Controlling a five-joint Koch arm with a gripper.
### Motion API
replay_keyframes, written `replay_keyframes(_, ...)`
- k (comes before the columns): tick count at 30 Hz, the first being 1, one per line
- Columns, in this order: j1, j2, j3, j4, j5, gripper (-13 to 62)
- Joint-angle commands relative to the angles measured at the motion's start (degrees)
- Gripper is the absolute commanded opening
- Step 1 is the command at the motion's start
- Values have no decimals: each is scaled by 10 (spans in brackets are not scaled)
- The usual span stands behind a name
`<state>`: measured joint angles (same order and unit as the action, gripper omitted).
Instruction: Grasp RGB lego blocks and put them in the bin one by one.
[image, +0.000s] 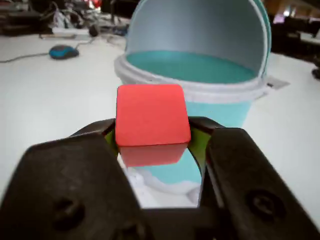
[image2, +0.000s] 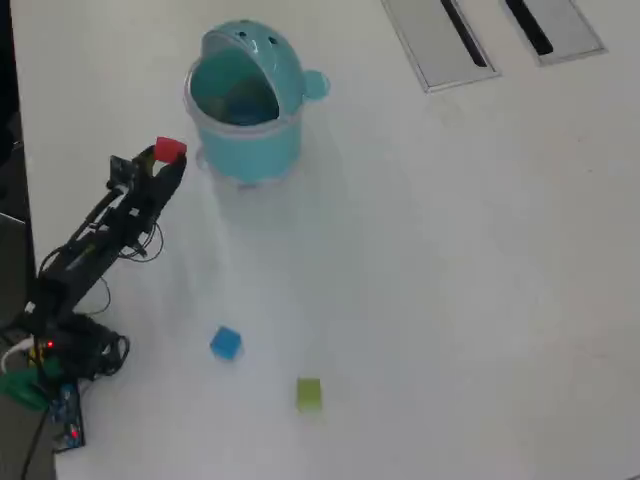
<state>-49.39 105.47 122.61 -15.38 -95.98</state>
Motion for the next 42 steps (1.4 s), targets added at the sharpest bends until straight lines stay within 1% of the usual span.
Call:
replay_keyframes(1,-11,7,-86,-4,7,69)
replay_keyframes(10,-39,-46,-205,-4,8,69)
replay_keyframes(14,-71,-108,-281,-5,7,69)
replay_keyframes(15,-85,-165,-367,0,4,69)
replay_keyframes(19,-88,-211,-433,19,4,69)
replay_keyframes(24,-69,-313,-597,71,13,69)
replay_keyframes(28,-51,-366,-682,97,17,69)
replay_keyframes(30,-18,-406,-737,108,28,70)
replay_keyframes(34,5,-429,-767,109,35,71)
replay_keyframes(36,22,-458,-816,113,36,76)
replay_keyframes(37,30,-463,-831,117,36,105)
replay_keyframes(38,41,-497,-876,117,34,175)
replay_keyframes(40,48,-520,-906,117,30,229)
replay_keyframes(42,51,-521,-905,120,29,255)
